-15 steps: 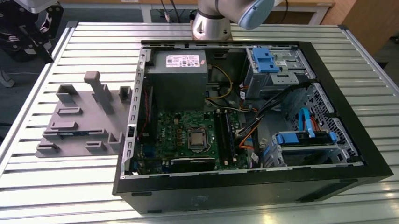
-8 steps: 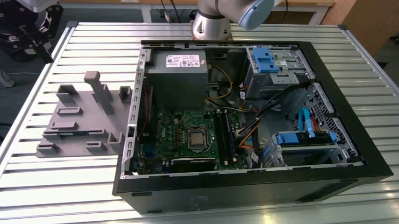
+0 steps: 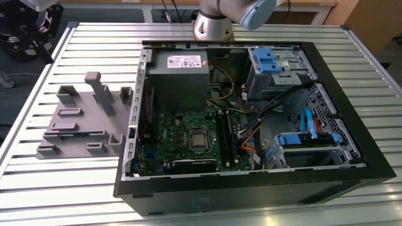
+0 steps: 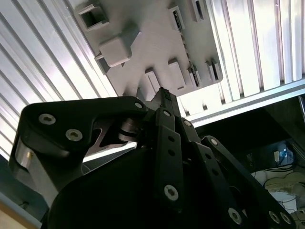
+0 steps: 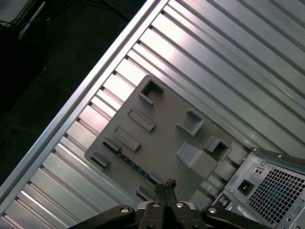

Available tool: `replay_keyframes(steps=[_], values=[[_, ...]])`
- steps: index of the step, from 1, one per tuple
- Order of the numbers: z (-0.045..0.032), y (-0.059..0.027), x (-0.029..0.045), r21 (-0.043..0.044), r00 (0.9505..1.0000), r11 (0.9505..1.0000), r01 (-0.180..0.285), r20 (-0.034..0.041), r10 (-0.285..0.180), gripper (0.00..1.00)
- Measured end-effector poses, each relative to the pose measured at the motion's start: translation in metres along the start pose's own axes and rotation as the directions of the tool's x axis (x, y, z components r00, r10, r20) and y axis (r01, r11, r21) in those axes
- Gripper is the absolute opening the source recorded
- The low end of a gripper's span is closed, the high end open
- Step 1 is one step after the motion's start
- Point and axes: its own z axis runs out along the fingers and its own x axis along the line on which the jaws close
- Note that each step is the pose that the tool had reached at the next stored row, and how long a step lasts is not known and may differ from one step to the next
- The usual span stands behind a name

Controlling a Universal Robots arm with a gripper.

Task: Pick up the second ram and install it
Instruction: 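Pick up the second ram and move it above second insertion slot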

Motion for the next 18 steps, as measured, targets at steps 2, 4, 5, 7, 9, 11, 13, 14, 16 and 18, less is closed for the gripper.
replay_keyframes(steps=[2,4,5,7,9,11,13,14,16,18], values=[[0.0000,0.0000,0.0000,-0.0001,1.0000,1.0000,0.008,-0.0003,-0.008,0.11],[0.0000,0.0000,0.0000,-0.0002,0.9999,0.9999,0.016,-0.0006,-0.016,0.11],[0.0000,0.0000,0.0000,-0.0003,0.9998,0.9998,0.021,-0.0007,-0.021,0.11],[0.0000,0.0000,0.0001,-0.0004,0.9995,0.9995,0.031,-0.0011,-0.031,0.11],[0.0000,0.0000,0.0002,-0.0006,0.9991,0.9991,0.043,-0.0015,-0.043,0.11],[0.0000,0.0000,0.0003,-0.0010,0.9981,0.9981,0.062,-0.0023,-0.062,0.11],[0.0001,0.0000,0.0004,-0.0013,0.9961,0.9961,0.088,-0.0032,-0.088,0.11],[0.0002,0.0000,0.0004,-0.0016,0.9948,0.9948,0.101,-0.0036,-0.101,0.11],[0.0004,0.0000,0.0007,-0.0020,0.9919,0.9919,0.127,-0.0044,-0.127,0.11],[0.0009,0.0005,0.0015,-0.0024,0.9892,0.9892,0.147,-0.0050,-0.147,0.11]])
